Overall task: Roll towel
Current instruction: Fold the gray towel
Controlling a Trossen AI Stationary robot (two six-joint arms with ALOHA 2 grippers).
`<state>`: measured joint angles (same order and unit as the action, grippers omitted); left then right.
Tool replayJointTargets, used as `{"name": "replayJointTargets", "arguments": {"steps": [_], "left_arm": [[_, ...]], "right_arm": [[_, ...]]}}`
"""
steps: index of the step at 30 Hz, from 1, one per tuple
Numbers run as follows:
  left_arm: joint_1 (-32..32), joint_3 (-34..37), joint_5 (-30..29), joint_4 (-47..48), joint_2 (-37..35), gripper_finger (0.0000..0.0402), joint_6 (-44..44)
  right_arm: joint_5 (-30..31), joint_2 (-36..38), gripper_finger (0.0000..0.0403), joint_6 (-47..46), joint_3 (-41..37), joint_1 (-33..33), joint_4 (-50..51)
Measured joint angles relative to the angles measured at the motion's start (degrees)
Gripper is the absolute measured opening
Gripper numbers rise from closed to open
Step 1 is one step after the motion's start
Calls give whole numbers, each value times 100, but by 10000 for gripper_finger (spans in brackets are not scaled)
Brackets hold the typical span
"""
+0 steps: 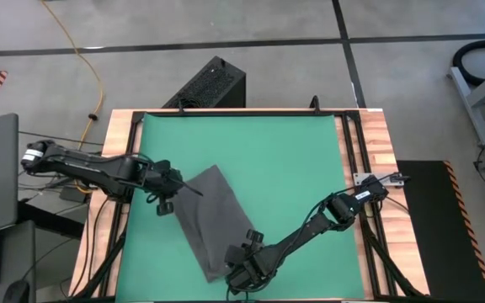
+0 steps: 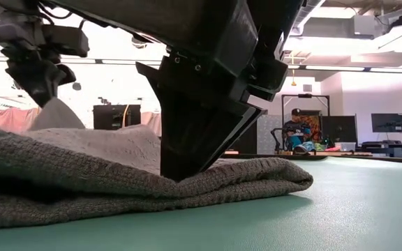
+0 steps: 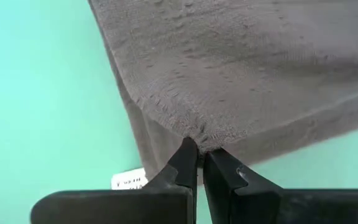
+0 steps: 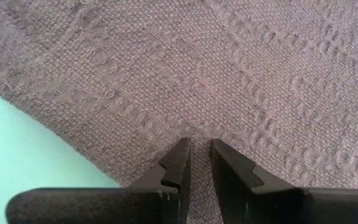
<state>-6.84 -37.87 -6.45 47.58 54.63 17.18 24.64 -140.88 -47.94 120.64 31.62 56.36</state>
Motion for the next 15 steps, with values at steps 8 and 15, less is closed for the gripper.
{"name": "replayJointTargets", "arguments": {"steps": [8, 15], "left_arm": [[1, -2, 430, 403, -156, 0, 211], [1, -59, 579, 421, -164, 0, 281]], "right_arm": [[5, 0, 86, -4, 0, 0, 4], [7, 0, 86, -4, 0, 0, 3]]}}
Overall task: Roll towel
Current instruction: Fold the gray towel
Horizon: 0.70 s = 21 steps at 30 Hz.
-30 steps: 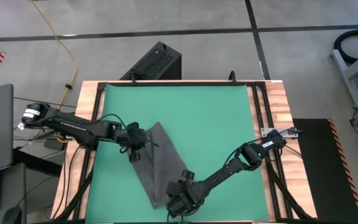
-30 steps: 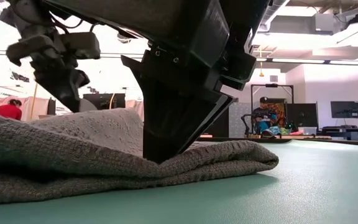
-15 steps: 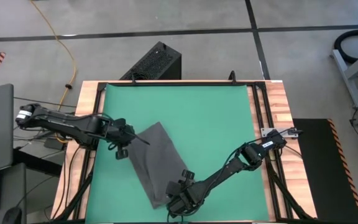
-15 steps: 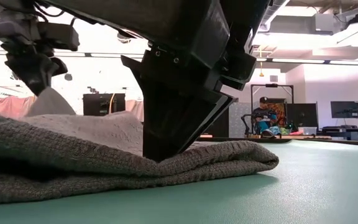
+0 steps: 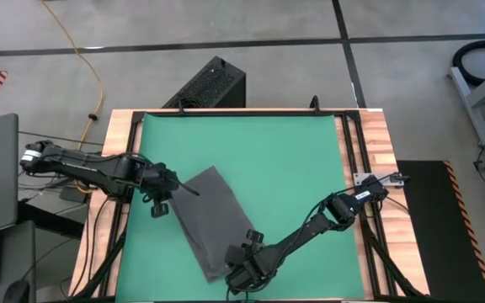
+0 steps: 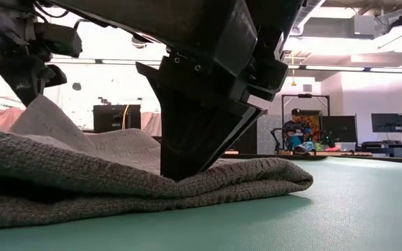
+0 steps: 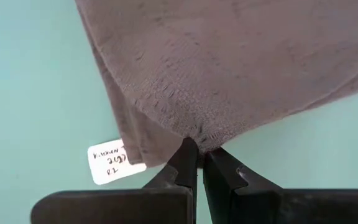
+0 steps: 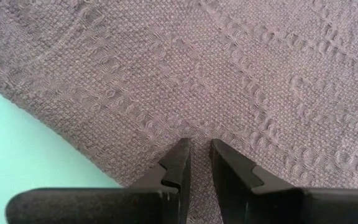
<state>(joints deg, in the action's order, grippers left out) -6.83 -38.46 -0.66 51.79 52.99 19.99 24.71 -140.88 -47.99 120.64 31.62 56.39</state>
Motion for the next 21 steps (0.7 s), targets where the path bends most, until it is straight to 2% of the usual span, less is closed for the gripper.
{"name": "replayJointTargets", "arguments": {"steps": [10, 16, 21], "left_arm": [[2, -508, -9, 478, 8, 0, -125], [2, -1001, -158, 316, 33, 0, -86], [2, -976, -256, 284, 58, 0, 60]], "right_arm": [[-2, 0, 86, 24, 0, 0, -1], [-2, 0, 86, 28, 0, -2, -9], [-7, 0, 86, 32, 0, -4, -12]]}}
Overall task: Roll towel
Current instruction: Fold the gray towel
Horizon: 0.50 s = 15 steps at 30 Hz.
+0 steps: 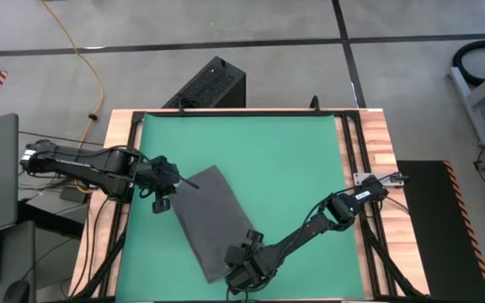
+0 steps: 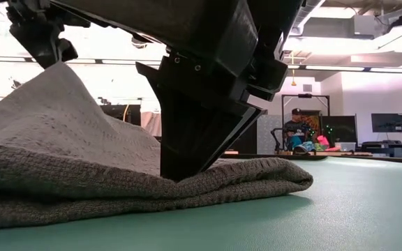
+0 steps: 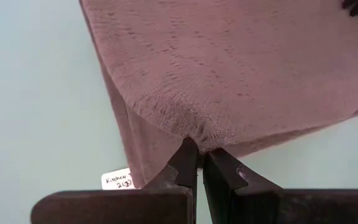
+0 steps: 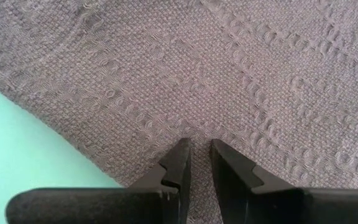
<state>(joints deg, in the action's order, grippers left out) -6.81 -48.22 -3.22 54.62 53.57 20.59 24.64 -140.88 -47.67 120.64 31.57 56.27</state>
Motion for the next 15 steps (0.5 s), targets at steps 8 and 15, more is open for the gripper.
{"name": "replayJointTargets", "arguments": {"steps": [8, 15], "left_arm": [[0, 410, 334, 163, 12, 0, 263], [-2, 940, 225, 126, 12, 0, 365]], "right_arm": [[-31, 0, 86, -34, 0, 3, -17], [-31, 0, 86, -41, 0, 22, -20]]}}
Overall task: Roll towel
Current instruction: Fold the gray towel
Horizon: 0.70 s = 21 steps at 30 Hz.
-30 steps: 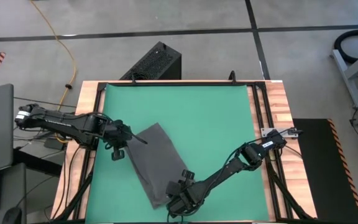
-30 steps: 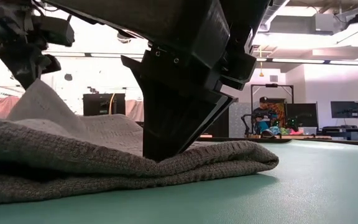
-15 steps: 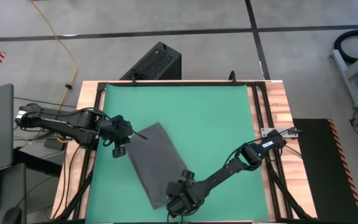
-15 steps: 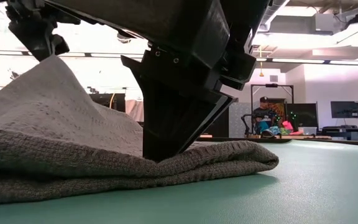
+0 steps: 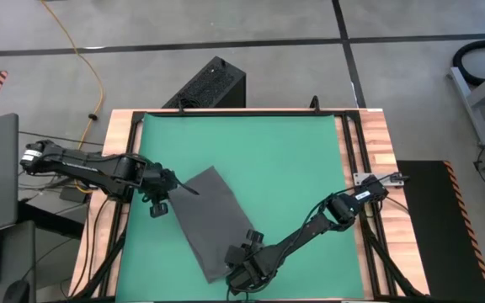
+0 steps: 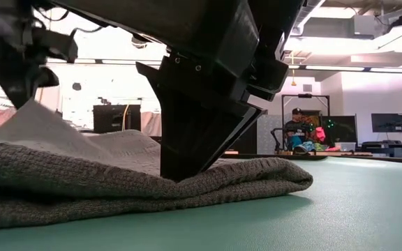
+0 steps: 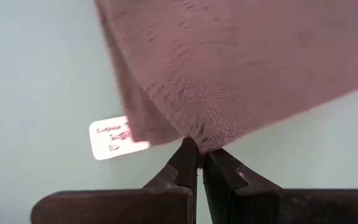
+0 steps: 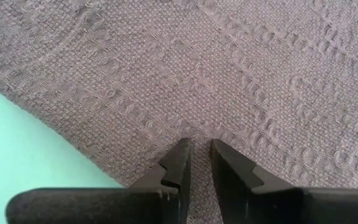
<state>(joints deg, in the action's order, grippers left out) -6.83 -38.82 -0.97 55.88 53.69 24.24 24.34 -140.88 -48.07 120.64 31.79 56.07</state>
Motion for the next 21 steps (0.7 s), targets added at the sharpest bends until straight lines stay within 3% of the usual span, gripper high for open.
{"name": "replayJointTargets", "arguments": {"steps": [3, 11, 18, 21], "left_arm": [[0, 186, -266, 34, 0, 7, 144], [0, 292, -213, -9, 0, 63, 168], [0, 292, 131, -50, 0, 131, 131], [2, 294, 614, -607, -56, 151, 255]], "right_arm": [[0, 0, 86, -2, 0, 0, 0], [0, 0, 86, -7, 0, 2, 4], [2, 0, 86, -7, 0, 4, 9], [48, 0, 86, -2, 0, 4, 13]]}}
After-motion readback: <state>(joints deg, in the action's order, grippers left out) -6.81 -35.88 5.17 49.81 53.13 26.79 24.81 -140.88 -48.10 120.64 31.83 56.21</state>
